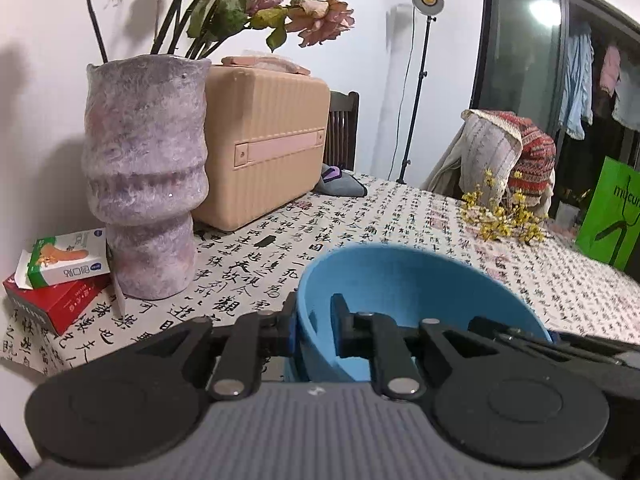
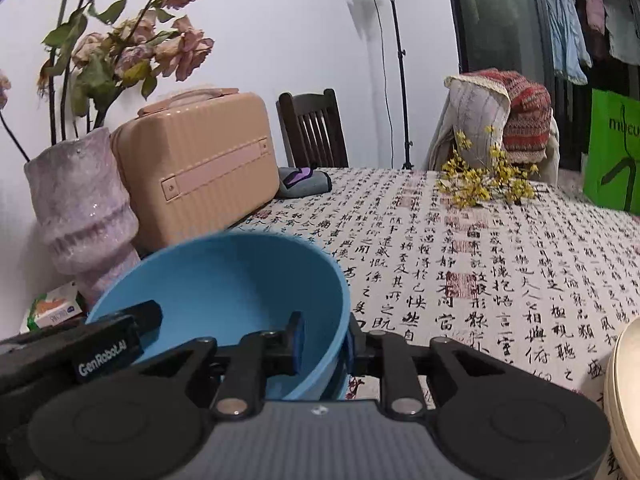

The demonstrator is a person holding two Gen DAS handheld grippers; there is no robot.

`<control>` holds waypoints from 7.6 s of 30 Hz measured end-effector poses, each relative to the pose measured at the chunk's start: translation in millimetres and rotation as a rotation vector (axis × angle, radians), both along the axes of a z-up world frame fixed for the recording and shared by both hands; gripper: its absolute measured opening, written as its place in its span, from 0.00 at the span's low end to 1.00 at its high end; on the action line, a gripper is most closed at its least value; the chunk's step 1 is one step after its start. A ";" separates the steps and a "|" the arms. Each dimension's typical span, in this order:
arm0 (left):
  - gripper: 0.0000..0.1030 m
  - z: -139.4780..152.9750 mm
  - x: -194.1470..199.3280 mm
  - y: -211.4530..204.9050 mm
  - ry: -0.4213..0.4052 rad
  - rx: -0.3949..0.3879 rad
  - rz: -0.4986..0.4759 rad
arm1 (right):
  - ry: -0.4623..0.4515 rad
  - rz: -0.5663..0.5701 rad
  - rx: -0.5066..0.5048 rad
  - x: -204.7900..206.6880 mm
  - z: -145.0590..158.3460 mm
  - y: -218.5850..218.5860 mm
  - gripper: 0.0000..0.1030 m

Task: Organize plates and bowls
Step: 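Lower the held bowl into the light-blue bowls and open both grippers, then grip the rim of the stacked light-blue bowls with both grippers and lift, then carry the stacked bowls toward the cream plate stack with both grippers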

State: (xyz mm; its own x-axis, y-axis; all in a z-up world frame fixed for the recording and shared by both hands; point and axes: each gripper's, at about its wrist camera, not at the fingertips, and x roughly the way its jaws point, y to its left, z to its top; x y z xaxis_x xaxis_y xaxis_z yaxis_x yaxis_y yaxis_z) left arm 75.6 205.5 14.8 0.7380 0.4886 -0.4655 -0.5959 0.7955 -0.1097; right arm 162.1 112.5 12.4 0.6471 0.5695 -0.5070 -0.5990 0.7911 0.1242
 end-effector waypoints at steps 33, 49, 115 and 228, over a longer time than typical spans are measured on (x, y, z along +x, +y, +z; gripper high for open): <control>1.00 14.1 -28.9 16.8 -0.140 -0.157 -0.163 | 0.006 -0.011 0.207 6.3 -8.9 -101.2 1.00; 1.00 20.6 -8.0 43.0 -0.073 -0.197 -0.203 | 0.167 -0.007 0.152 37.2 -14.2 -84.3 1.00; 0.66 -36.2 30.0 57.1 0.182 -0.468 -0.178 | 0.702 0.101 0.087 75.2 -35.7 -10.7 0.62; 0.45 11.4 85.8 -116.4 0.161 -0.291 -0.321 | 0.573 -0.116 0.104 79.2 15.5 -186.3 0.36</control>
